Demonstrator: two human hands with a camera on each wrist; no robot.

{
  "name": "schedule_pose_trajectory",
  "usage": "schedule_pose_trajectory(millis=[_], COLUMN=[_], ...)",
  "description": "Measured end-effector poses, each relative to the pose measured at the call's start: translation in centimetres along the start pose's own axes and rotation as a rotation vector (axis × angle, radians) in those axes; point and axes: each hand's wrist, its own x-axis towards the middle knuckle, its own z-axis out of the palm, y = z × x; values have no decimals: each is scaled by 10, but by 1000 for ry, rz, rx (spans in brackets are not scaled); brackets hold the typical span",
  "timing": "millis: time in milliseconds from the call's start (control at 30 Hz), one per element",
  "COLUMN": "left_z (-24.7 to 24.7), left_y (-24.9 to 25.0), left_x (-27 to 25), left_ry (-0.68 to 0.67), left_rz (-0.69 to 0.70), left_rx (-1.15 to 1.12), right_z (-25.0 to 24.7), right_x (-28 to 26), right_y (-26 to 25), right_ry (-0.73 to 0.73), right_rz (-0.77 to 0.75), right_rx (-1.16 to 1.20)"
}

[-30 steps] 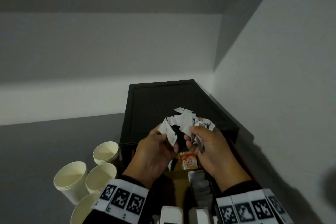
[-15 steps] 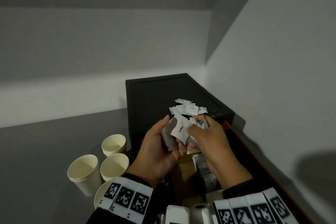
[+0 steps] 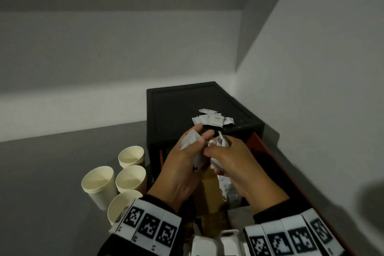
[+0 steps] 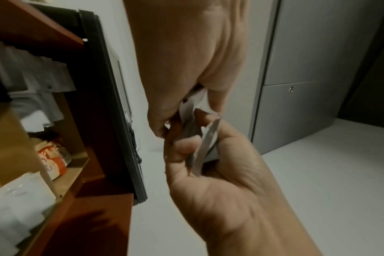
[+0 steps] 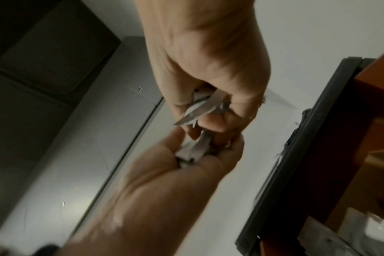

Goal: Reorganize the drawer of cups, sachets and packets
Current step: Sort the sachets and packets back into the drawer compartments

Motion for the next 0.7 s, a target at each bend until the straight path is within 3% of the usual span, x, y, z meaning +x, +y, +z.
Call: schedule_pose_trajectory(millis=[133, 300, 433, 533, 700], left_z=[9, 33, 51, 58, 69], left_y=[7, -11, -29, -33, -42], left_x=[12, 31, 48, 58, 66], left_ry=[145, 87, 93, 190, 204], left_rz=[30, 11, 51, 112, 106], left_rx=[-37, 256, 426, 361, 347], right_z=[-27, -74, -99, -116, -140], right_x=[16, 38, 52, 62, 77], right_y=[-2, -5, -9, -8, -5], right_ry=[-108, -164, -202, -221, -244], right_rz=[56, 73, 39, -13, -62], right_rx=[181, 354, 255, 164, 65])
